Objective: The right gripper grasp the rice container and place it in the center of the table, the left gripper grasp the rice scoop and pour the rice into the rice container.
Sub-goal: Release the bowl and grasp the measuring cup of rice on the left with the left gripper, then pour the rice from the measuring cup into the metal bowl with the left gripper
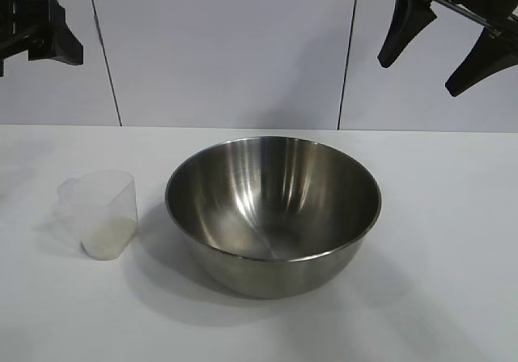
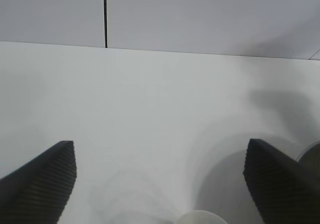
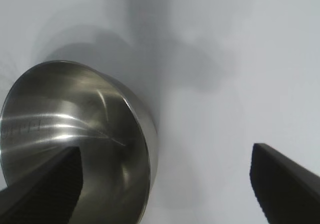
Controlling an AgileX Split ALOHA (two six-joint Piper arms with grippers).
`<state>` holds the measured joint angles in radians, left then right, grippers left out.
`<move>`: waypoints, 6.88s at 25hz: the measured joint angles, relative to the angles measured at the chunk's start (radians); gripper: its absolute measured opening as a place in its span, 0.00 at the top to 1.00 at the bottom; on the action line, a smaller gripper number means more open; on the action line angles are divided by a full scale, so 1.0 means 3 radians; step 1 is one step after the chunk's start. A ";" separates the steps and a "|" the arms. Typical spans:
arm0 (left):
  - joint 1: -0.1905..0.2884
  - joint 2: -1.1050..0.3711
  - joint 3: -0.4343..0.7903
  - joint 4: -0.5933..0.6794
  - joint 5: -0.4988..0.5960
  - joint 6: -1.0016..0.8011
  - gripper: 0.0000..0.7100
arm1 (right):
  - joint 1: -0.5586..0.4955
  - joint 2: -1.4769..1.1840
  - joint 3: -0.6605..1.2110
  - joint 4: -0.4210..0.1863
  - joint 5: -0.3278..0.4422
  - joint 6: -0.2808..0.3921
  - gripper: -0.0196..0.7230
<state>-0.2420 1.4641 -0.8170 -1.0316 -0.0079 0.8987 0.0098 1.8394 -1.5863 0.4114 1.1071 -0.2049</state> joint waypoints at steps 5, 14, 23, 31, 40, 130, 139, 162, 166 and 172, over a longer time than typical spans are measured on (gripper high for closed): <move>0.0000 0.0000 0.0000 0.1383 0.0026 -0.1358 0.07 | 0.0000 0.0000 0.0000 0.0000 0.0000 0.0000 0.13; 0.0000 0.0000 0.0334 0.4347 -0.0876 -0.4490 0.11 | 0.0000 0.0000 0.0000 0.0000 0.0000 0.0002 0.13; 0.0000 0.0000 0.1077 0.4048 -0.2111 -0.3768 0.20 | 0.0000 0.0000 0.0000 0.0000 0.0000 0.0006 0.13; 0.0000 -0.0010 0.1744 0.3535 -0.2776 -0.3237 0.21 | 0.0000 0.0000 0.0000 0.0000 0.0000 0.0006 0.13; 0.0000 0.0762 0.2134 0.3259 -0.3604 -0.3104 0.21 | 0.0000 0.0000 0.0000 0.0000 0.0003 0.0006 0.13; 0.0000 0.2037 0.1165 0.3210 -0.3813 -0.2800 0.24 | 0.0000 0.0000 0.0000 -0.0008 -0.0025 0.0006 0.13; 0.0000 0.2037 0.1163 0.3224 -0.3813 -0.2800 0.53 | 0.0000 0.0000 0.0000 -0.0008 -0.0025 0.0006 0.13; 0.0000 0.2037 0.1124 0.3518 -0.3810 -0.2801 0.98 | 0.0000 0.0000 0.0000 -0.0008 -0.0022 0.0006 0.13; 0.0000 0.2028 0.1098 0.3637 -0.3810 -0.2801 0.98 | 0.0000 0.0000 0.0000 -0.0015 -0.0022 0.0006 0.13; 0.0000 0.1776 0.1098 0.3717 -0.3801 -0.2801 0.98 | 0.0000 0.0000 0.0000 -0.0046 -0.0025 0.0006 0.13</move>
<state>-0.2420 1.9968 -0.4876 0.0836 -1.1481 0.0583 0.0098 1.8394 -1.5863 0.3975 1.0995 -0.2030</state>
